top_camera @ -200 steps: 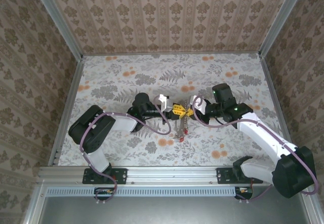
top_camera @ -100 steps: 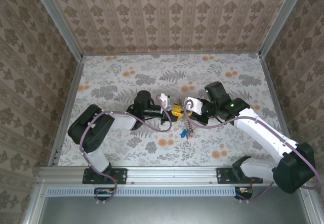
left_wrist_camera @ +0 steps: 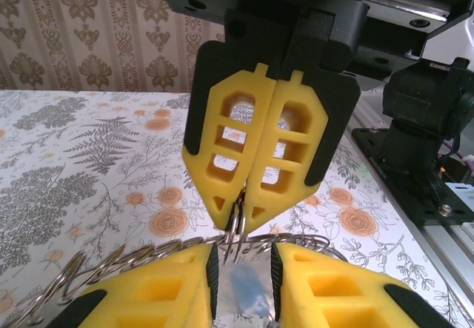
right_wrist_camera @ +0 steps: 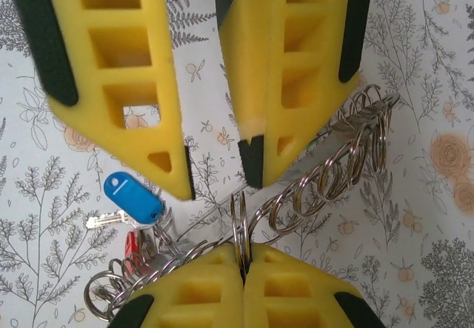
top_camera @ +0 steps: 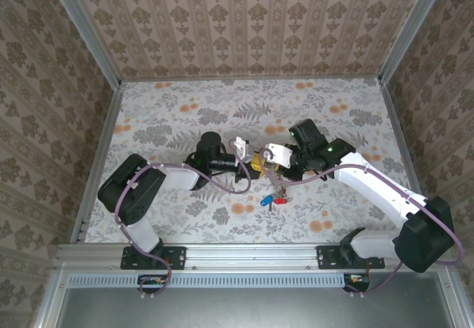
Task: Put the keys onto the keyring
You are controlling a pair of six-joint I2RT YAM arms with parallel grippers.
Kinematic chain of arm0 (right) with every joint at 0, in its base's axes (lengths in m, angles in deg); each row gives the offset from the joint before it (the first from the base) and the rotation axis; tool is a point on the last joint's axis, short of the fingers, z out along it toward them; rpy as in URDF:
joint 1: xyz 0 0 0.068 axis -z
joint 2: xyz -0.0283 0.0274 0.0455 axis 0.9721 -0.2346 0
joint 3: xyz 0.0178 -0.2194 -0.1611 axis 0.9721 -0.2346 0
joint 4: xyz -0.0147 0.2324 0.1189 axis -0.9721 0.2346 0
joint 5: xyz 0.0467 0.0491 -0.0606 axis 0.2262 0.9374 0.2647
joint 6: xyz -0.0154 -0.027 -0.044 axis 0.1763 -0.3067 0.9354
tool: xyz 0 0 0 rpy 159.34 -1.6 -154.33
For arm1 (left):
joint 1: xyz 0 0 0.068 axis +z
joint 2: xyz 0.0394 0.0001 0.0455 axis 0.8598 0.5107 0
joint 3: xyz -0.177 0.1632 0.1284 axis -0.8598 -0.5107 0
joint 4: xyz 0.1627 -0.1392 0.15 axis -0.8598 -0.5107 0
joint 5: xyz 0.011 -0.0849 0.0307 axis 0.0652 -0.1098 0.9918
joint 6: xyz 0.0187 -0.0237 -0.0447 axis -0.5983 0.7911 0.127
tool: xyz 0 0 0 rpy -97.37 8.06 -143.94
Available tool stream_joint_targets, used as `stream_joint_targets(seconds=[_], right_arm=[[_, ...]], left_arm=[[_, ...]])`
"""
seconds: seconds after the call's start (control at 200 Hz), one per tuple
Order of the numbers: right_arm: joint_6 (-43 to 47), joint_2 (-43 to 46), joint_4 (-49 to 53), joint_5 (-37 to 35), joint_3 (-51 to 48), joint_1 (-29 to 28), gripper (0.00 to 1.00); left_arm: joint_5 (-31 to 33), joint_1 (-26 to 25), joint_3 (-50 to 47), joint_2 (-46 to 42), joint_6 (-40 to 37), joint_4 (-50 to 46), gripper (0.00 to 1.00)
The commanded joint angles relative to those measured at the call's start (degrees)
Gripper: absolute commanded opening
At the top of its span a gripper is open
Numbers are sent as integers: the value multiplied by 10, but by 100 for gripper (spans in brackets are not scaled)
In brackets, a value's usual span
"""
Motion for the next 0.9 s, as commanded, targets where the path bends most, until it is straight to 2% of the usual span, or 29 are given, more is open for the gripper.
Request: stream_joint_targets(seconds=[0.0,0.27,0.415,0.565,0.615,0.67,0.775,0.895], right_arm=[[-2,-5,9,-2,22,-5,0],[-17,0,-10,29,18,-5,0],[-26,-2,-21,47,18,-5,0],[-30,-3,-25,52,16,-7,0],[-29,-2,-26,53,14,-7,0],[-28,-1,-24,52,11,-6,0],[-27,4,-24,55,4,-4,0],[-41,21,-34,91,-8,15,10]], left_arm=[[-2,-8,14,0,-21,-13,27],[10,-19,21,-7,-60,-65,26],[38,-29,34,-15,-87,-113,26],[59,-33,32,-24,-89,-109,15],[62,-33,31,-28,-88,-107,10],[66,-34,30,-33,-89,-106,0],[63,-32,25,-40,-92,-104,0],[44,-29,17,-39,-83,-81,0]])
